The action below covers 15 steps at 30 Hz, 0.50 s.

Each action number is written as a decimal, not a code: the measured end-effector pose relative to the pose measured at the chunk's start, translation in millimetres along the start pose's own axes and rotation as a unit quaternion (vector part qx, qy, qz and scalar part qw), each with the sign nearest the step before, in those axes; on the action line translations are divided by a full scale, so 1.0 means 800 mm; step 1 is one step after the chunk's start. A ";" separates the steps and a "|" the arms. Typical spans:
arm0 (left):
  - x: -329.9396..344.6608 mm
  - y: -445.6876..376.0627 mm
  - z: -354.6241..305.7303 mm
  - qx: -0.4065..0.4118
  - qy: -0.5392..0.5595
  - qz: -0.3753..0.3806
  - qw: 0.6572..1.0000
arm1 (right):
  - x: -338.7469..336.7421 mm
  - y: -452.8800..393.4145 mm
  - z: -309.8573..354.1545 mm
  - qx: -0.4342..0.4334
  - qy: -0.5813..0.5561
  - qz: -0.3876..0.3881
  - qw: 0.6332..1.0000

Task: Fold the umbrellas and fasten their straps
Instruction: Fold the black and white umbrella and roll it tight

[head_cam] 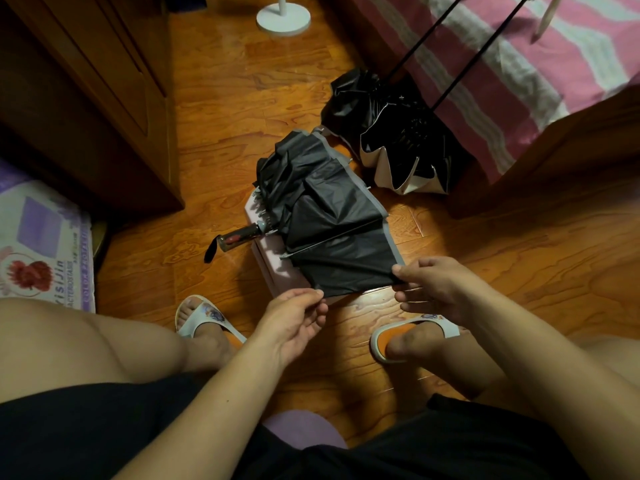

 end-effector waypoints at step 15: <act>0.009 -0.009 0.024 -0.070 -0.006 0.015 0.997 | -0.017 -0.022 -0.024 0.046 0.005 -0.074 0.996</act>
Point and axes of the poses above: each hand's wrist, its own y-axis away from the middle knuckle, its own x-axis out of the palm, z = x × y, the point moved 9 cm from there along -y, towards the middle knuckle, and after that the axes turned 9 degrees about -y, right-handed, at the moved point
